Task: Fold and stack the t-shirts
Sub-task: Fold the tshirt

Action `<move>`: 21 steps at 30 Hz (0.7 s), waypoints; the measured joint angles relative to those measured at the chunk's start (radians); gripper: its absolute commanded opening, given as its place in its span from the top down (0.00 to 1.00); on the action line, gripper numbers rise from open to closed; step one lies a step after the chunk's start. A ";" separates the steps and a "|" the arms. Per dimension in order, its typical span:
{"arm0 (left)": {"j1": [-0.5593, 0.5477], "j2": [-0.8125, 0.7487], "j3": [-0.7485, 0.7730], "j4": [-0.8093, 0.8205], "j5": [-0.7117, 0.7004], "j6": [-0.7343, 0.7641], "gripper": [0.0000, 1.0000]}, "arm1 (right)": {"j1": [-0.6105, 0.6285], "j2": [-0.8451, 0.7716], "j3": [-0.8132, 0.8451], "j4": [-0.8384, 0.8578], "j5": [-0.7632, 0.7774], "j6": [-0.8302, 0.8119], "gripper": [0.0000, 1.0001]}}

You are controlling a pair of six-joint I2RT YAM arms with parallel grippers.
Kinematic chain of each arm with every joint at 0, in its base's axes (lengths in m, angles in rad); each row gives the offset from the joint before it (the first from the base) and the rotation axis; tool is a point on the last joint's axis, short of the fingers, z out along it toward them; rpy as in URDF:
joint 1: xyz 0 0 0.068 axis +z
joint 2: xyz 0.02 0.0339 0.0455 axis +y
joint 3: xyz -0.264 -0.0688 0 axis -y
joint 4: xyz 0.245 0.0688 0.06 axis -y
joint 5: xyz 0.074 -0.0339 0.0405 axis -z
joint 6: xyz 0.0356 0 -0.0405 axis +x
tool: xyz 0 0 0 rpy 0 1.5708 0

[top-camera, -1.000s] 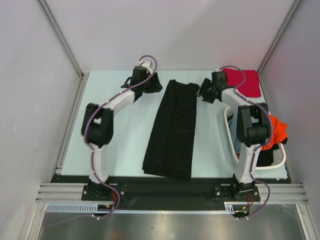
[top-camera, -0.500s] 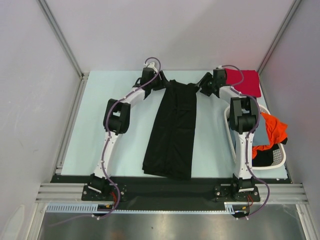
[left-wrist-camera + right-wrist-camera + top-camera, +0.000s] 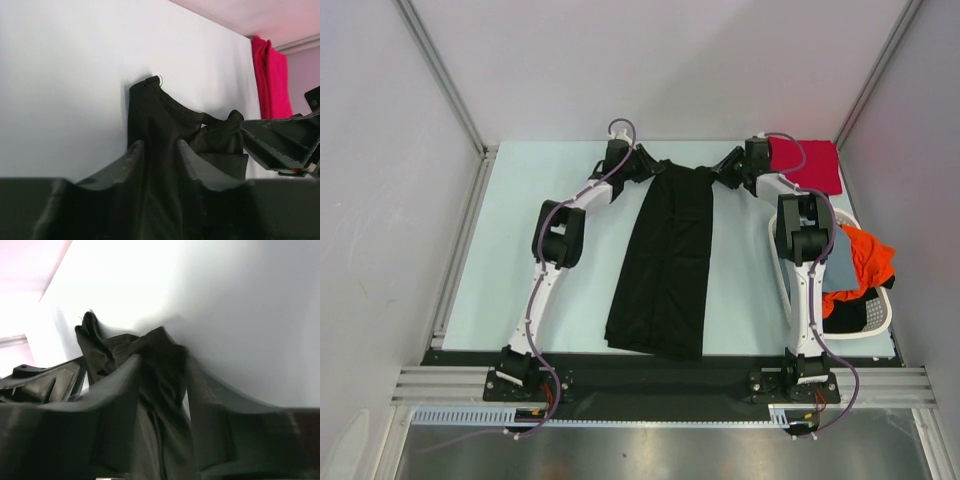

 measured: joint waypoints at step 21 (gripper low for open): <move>0.068 0.027 -0.020 0.117 -0.050 -0.177 1.00 | -0.046 0.291 0.395 0.060 -0.248 -0.101 0.64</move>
